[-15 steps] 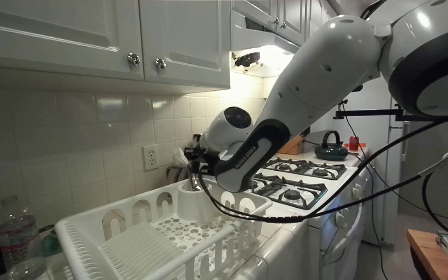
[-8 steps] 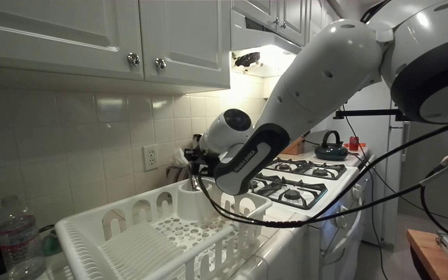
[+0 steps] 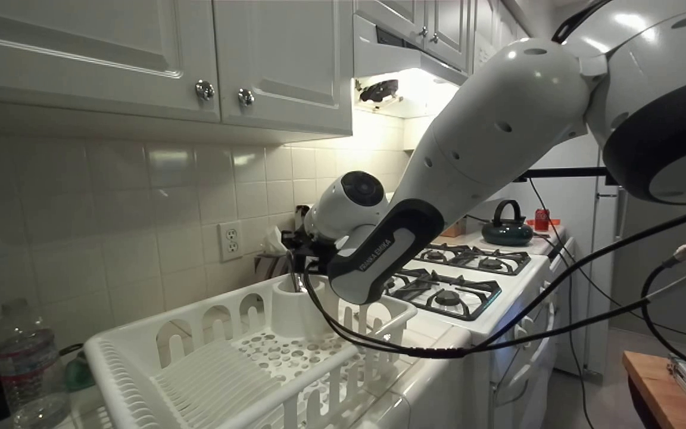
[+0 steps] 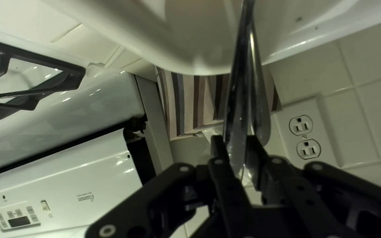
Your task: Put one silver fork and spoon on the dishrack.
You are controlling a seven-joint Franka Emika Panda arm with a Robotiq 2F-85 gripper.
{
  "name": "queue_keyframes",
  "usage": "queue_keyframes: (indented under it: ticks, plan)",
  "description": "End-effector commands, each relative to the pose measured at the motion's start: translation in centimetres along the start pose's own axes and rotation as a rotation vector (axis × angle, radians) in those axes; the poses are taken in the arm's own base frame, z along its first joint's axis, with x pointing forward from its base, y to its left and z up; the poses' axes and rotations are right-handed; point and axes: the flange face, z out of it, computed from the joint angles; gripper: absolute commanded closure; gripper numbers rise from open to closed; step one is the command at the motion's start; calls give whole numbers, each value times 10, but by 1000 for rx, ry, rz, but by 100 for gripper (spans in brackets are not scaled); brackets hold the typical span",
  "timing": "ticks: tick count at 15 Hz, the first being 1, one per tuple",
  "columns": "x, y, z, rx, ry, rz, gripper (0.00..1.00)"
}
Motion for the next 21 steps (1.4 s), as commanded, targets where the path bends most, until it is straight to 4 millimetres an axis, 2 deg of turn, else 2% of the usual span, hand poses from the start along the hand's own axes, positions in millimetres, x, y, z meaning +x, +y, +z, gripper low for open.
queue_keyframes:
  ticks: [1, 4, 5, 6, 8, 12, 15, 19, 21]
  plan:
    - [-9, -3, -3, -5, 26, -26, 95]
    - [-12, -4, -3, -11, 30, -42, 95]
    - [-13, -4, -3, -12, 29, -43, 80]
    - [-14, -5, -4, -13, 27, -43, 57]
    - [-14, -6, -5, -14, 19, -38, 50]
    - [-13, -8, -8, -10, 12, -25, 21]
    - [-2, -11, -19, 8, -23, 4, 2]
    - [17, -24, -41, 52, -174, -18, 0]
    - [30, -19, -50, 53, -248, -74, 0]
